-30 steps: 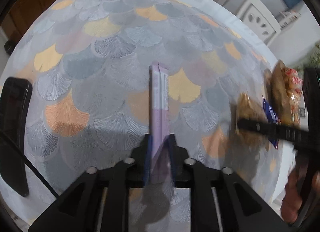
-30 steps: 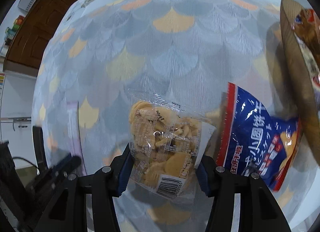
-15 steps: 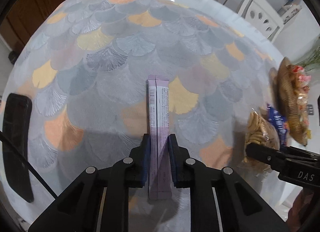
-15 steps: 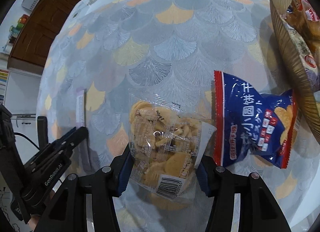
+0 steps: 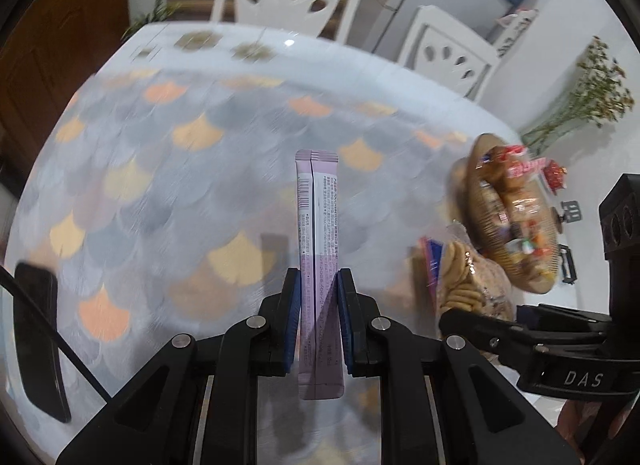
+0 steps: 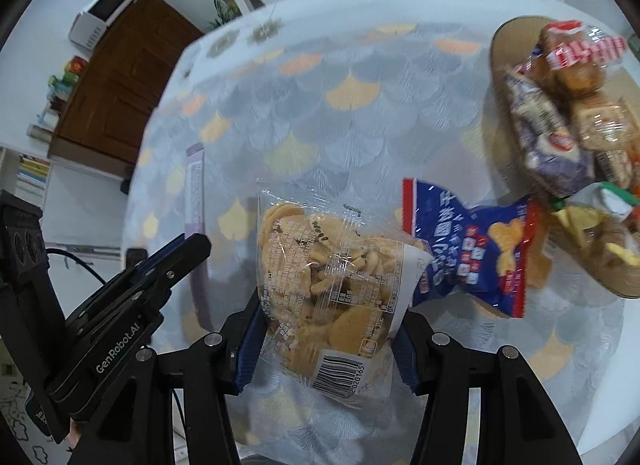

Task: Organize snacks
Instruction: 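Carry both items over the amber bowl and open both tools to drop them, then grasp the blue biscuit bag with the left tool while the right tool grasps the wrapped brown cake, then lift and carry the biscuit bag and cake over the amber bowl with both tools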

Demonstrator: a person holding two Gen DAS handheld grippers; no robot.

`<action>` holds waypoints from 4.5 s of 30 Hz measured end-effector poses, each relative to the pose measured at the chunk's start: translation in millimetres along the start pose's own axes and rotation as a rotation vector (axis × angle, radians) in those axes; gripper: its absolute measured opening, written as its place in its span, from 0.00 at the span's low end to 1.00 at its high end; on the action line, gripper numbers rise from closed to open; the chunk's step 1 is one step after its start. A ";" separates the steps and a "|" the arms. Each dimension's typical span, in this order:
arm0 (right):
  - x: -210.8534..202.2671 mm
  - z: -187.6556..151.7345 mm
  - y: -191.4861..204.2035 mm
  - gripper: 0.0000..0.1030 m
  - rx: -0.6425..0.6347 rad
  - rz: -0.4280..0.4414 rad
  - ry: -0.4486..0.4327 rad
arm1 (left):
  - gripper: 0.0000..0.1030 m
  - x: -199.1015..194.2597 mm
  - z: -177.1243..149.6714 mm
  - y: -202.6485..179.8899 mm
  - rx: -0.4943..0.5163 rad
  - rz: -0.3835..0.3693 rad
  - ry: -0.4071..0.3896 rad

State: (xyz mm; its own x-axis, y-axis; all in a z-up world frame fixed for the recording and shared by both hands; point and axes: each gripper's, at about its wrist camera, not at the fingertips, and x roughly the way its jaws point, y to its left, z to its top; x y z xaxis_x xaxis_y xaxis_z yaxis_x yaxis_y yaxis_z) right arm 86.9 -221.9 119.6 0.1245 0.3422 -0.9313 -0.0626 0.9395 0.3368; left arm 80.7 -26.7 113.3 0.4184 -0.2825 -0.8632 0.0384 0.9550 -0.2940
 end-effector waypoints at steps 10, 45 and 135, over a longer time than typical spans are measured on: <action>-80.9 4.2 -41.6 0.53 0.111 0.032 -0.157 | 0.14 -18.2 39.7 -84.6 0.146 -0.091 -0.082; -166.2 48.2 -220.1 0.56 0.376 -0.087 -0.345 | 0.17 61.2 66.5 -257.8 0.354 -0.189 0.004; 13.8 -107.8 -109.2 0.33 0.340 -0.355 -0.337 | 0.74 86.7 -0.5 -48.9 0.453 -0.092 0.318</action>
State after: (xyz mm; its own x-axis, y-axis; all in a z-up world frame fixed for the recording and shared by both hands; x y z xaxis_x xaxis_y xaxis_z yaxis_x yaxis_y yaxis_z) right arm -11.3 -321.6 55.0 0.3907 -0.0600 -0.9185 0.3538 0.9310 0.0897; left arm 114.6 -98.0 52.6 0.1031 -0.3125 -0.9443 0.4768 0.8487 -0.2288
